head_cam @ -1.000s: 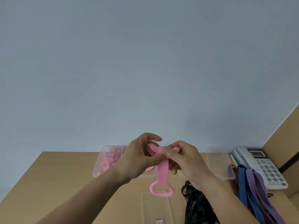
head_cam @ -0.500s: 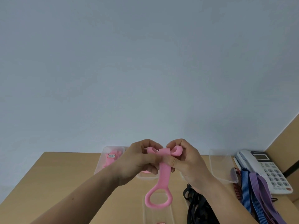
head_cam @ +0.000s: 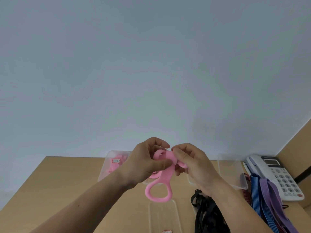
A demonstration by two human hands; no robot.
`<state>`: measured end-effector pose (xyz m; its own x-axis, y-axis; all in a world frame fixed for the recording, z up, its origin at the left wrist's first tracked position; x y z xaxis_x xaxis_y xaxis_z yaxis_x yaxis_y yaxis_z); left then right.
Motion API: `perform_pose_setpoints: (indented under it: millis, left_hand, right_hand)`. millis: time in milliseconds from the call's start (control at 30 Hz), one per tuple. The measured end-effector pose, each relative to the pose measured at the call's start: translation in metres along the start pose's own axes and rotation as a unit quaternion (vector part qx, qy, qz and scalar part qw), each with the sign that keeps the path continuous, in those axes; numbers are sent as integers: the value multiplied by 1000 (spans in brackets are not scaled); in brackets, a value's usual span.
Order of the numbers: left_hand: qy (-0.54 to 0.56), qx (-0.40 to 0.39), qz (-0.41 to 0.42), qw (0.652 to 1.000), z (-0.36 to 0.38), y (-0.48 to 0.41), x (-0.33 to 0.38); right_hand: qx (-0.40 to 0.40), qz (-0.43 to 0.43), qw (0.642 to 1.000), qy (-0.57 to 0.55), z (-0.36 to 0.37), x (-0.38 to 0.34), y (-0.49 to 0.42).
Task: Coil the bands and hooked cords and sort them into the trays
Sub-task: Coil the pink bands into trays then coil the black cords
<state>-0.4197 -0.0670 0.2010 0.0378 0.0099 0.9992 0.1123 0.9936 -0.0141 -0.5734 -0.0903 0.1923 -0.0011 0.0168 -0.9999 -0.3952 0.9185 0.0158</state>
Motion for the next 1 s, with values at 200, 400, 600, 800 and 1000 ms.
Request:
perform_pose_setpoints:
  millis: [200,400,600,800,1000]
  left_hand:
    - [-23,5,9,1000,-1,3,-4]
    - [-62,-41,-39,996,0,5,-8]
    - [-39,-70,-65,995,4,11,-6]
    - [62,-95,-93,989,11,15,-4]
    - [67,-45,-62,995,9,14,-5]
  right_hand:
    - [1,22,998,60,3,0,1]
    - [30,-40,996,78,2,-6,4]
    - [33,-58,996,60,5,-6,10]
    - [24,-62,996,61,4,-3,17]
    - [5,-45,998,47,2,1,21]
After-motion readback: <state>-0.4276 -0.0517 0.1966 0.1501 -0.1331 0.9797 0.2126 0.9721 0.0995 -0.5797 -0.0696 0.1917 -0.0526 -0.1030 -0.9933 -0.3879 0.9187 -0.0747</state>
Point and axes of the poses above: each hand's wrist, its own y-axis away from the middle knuckle, its own z-axis out of the palm, x = y × z, the point moved 6 cm from there along -y, towards the middle knuckle, and after that the axes turned 4 degrees about y, right-handed, at the moved point
